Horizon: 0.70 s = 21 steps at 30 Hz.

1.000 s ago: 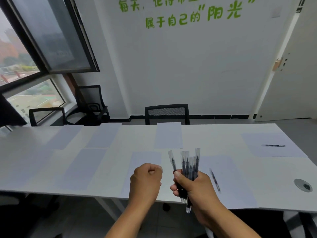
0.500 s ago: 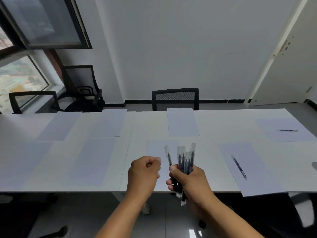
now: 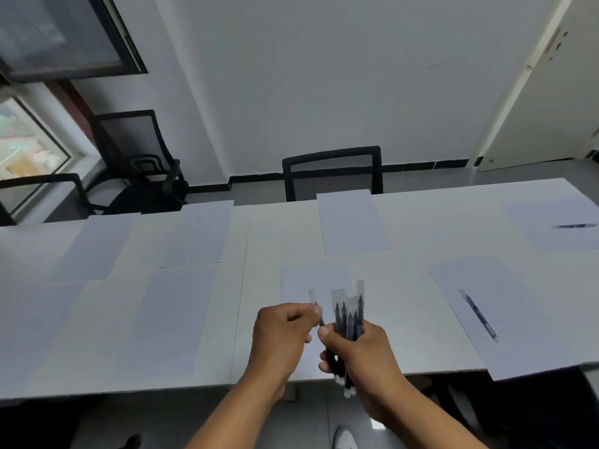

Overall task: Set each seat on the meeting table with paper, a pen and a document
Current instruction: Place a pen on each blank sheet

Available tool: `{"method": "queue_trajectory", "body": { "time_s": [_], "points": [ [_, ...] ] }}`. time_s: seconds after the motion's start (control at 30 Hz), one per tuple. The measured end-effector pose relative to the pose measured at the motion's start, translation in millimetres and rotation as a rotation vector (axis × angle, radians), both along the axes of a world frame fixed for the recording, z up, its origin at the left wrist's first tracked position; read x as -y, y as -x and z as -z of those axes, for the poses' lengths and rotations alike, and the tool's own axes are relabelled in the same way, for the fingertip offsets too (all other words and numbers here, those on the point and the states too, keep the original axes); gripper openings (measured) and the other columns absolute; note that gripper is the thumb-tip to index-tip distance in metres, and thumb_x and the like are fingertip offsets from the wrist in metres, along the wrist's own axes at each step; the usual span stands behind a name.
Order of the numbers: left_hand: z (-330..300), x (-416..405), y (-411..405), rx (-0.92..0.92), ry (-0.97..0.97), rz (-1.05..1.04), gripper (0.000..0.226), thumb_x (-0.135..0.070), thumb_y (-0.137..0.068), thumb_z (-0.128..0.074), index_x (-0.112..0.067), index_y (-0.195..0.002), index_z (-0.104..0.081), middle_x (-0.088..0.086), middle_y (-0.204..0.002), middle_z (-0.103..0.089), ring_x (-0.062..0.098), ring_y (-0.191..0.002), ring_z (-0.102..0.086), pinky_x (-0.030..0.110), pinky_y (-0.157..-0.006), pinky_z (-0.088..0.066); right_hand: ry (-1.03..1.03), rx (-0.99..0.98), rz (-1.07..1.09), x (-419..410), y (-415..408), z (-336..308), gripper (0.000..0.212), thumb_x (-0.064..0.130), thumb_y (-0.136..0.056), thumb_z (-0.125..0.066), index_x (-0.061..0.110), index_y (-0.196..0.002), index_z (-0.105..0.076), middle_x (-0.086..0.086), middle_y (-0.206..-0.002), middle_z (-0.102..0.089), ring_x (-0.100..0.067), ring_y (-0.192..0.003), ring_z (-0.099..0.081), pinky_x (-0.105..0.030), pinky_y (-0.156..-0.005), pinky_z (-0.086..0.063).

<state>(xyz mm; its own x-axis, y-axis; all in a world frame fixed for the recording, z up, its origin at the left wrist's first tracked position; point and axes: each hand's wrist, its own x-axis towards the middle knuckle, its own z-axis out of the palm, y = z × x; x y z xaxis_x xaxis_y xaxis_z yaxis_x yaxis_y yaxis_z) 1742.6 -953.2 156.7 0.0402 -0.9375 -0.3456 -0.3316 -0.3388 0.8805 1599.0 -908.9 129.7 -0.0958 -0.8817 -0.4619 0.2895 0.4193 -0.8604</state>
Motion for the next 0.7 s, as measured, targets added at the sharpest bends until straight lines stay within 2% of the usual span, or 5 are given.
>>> {"method": "queue_trajectory", "body": {
  "time_s": [0.17,0.33,0.4,0.5,0.7],
  "points": [
    [20,47,5,0.025,-0.093,-0.031,0.025,-0.03,-0.097,-0.078,-0.016,-0.077,-0.084,-0.011,-0.082,-0.08,0.008,-0.064,-0.063,0.03,-0.072,-0.057,-0.046,-0.007,-0.05,46,2,24,0.009,0.014,-0.096,-0.077,0.009,-0.088,-0.078,-0.011,-0.077,-0.065,-0.026,-0.067,-0.067,-0.058,-0.076,-0.064],
    [46,86,12,0.039,-0.159,-0.105,0.024,-0.032,-0.095,-0.081,-0.022,-0.074,-0.085,-0.004,-0.081,-0.081,0.012,-0.066,-0.066,0.028,-0.069,-0.054,-0.125,-0.076,-0.054,80,11,43,0.031,0.025,-0.098,-0.075,-0.003,-0.086,-0.066,-0.01,-0.076,-0.06,-0.036,-0.07,-0.071,-0.027,-0.055,-0.057],
    [52,96,14,0.063,-0.167,-0.111,0.024,-0.032,-0.096,-0.08,-0.024,-0.074,-0.085,-0.008,-0.08,-0.081,0.014,-0.069,-0.07,0.03,-0.069,-0.058,-0.193,-0.107,-0.028,88,17,50,0.03,0.028,-0.097,-0.075,0.0,-0.091,-0.068,-0.012,-0.08,-0.065,-0.042,-0.077,-0.078,-0.028,-0.051,-0.047],
    [64,114,11,0.117,-0.195,-0.07,0.025,-0.033,-0.097,-0.078,-0.025,-0.074,-0.084,-0.016,-0.079,-0.08,0.012,-0.07,-0.075,0.037,-0.08,-0.064,-0.286,-0.11,0.011,99,23,59,0.027,0.031,-0.097,-0.075,0.005,-0.097,-0.071,-0.014,-0.078,-0.068,-0.036,-0.075,-0.081,-0.03,-0.055,-0.038],
    [111,146,0,0.247,-0.286,0.002,0.028,-0.039,-0.094,-0.078,-0.024,-0.072,-0.082,-0.015,-0.071,-0.078,0.006,-0.062,-0.076,0.042,-0.083,-0.068,-0.356,-0.141,0.062,114,25,82,0.025,0.029,-0.097,-0.076,0.012,-0.085,-0.062,-0.008,-0.067,-0.063,-0.043,-0.076,-0.079,-0.024,-0.047,-0.041]
  ]
}}
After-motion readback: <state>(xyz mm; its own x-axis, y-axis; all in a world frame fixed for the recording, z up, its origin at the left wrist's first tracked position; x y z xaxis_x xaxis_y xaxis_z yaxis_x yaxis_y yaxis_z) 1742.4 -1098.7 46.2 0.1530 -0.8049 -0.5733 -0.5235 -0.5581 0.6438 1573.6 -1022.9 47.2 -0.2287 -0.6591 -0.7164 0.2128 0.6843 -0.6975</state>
